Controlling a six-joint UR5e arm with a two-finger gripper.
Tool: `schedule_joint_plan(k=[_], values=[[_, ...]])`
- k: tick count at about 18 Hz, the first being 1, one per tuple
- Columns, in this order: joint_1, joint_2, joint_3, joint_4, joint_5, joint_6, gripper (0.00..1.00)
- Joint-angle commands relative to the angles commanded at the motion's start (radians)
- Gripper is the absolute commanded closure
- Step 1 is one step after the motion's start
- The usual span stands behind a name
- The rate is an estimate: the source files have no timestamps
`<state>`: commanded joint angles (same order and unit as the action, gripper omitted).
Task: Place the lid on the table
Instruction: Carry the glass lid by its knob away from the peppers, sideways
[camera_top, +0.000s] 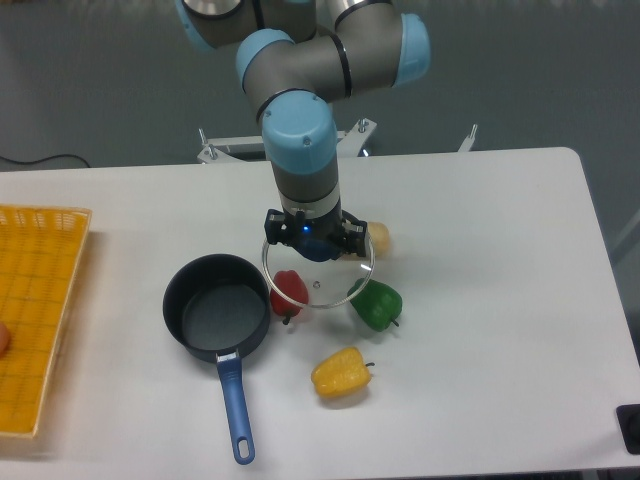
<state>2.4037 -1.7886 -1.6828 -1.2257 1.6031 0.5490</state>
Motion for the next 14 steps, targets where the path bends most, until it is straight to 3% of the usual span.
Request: schedule_joint_plan(k=[6, 14], values=[[0.032, -0.002, 0.0, 0.003, -0.006, 0.054, 0.44], [0.149, -0.005, -0.002, 0.012, -0.002, 0.241, 0.44]])
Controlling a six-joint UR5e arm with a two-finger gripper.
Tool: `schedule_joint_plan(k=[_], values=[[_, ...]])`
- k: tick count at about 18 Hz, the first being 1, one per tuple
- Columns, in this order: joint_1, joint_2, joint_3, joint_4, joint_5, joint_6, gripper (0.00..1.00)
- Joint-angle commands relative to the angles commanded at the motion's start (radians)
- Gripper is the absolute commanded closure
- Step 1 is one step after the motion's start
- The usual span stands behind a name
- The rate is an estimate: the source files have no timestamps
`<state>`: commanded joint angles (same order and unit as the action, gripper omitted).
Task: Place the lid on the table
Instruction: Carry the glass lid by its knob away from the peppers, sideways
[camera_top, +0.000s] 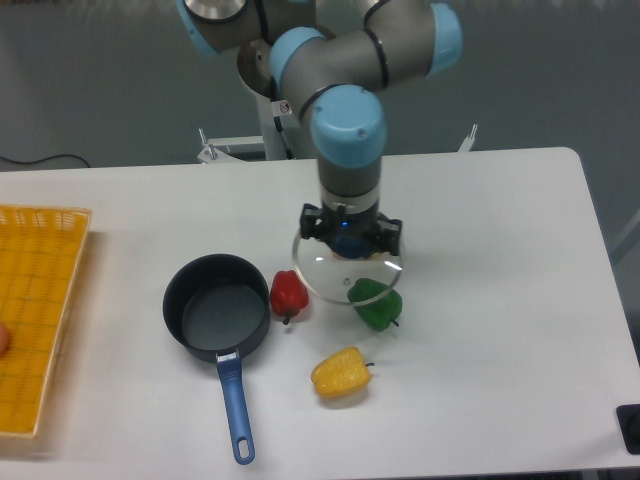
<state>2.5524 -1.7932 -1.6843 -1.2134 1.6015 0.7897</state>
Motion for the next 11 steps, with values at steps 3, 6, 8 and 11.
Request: schedule_joint_plan(k=[3, 6, 8, 11], values=[[0.04, -0.008, 0.002, 0.005, 0.0, 0.074, 0.44], [0.089, -0.02, 0.003, 0.02, -0.002, 0.153, 0.44], [0.117, -0.034, 0.003, 0.054, -0.002, 0.195, 0.44], [0.14, -0.054, 0.005, 0.061, -0.002, 0.238, 0.44]])
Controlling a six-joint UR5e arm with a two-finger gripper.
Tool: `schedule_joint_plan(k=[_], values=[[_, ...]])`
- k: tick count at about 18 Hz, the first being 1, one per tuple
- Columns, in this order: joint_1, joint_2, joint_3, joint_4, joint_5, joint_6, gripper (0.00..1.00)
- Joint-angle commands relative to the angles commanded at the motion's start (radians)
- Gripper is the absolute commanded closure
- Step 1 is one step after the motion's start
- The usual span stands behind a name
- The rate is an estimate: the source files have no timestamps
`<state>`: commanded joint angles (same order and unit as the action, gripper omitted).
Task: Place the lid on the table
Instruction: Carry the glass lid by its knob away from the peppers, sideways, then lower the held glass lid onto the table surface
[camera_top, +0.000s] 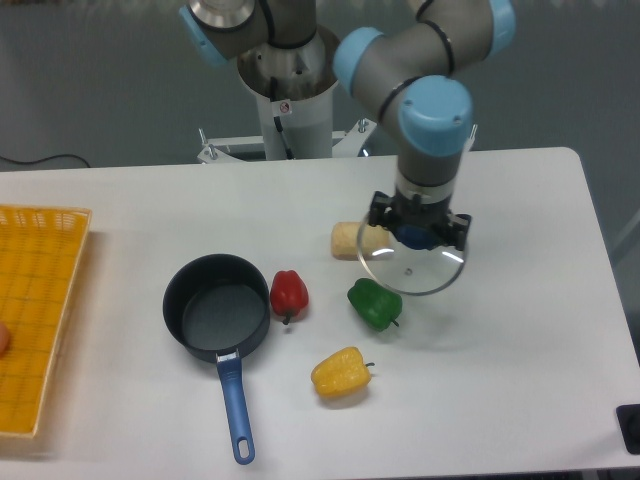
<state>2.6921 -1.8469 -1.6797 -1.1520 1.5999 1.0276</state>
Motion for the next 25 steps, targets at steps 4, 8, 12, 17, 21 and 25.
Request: schedule_joint_plan(k=[4, 8, 12, 17, 21, 25], values=[[0.023, -0.035, 0.0, 0.058, 0.0, 0.045, 0.44], [0.038, -0.074, 0.008, 0.093, 0.0, 0.072, 0.44], [0.045, -0.097, 0.023, 0.101, 0.0, 0.091, 0.44], [0.052, -0.132, 0.02, 0.123, 0.0, 0.092, 0.44], [0.058, -0.156, 0.008, 0.158, 0.002, 0.092, 0.44], [0.066, -0.175, 0.014, 0.179, 0.002, 0.101, 0.44]])
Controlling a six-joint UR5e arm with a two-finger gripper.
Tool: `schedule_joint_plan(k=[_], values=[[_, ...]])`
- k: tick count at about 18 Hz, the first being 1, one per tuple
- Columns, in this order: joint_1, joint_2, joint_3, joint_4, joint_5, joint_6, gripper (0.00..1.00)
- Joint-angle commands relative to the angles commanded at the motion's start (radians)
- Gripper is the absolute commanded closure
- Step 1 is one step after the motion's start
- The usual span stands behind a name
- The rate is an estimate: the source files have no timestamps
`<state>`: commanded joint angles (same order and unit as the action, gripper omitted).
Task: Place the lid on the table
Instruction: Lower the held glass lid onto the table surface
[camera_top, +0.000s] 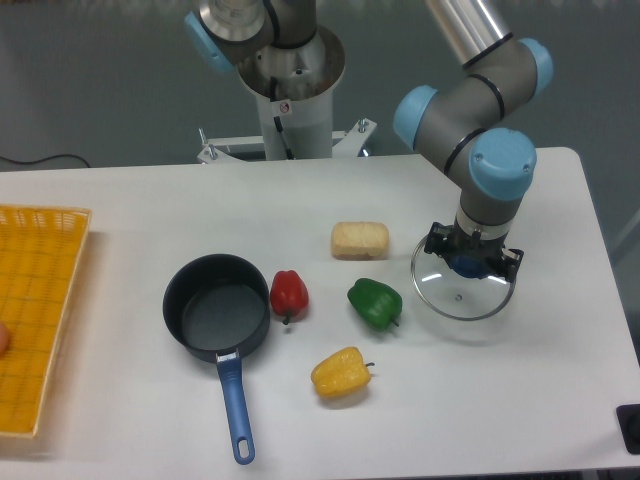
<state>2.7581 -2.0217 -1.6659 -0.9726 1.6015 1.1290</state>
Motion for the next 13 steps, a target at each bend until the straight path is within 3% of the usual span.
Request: schedule_joint_plan(k=[13], values=[[0.0, -0.075, 0.021, 0.055, -0.005, 0.0, 0.44]])
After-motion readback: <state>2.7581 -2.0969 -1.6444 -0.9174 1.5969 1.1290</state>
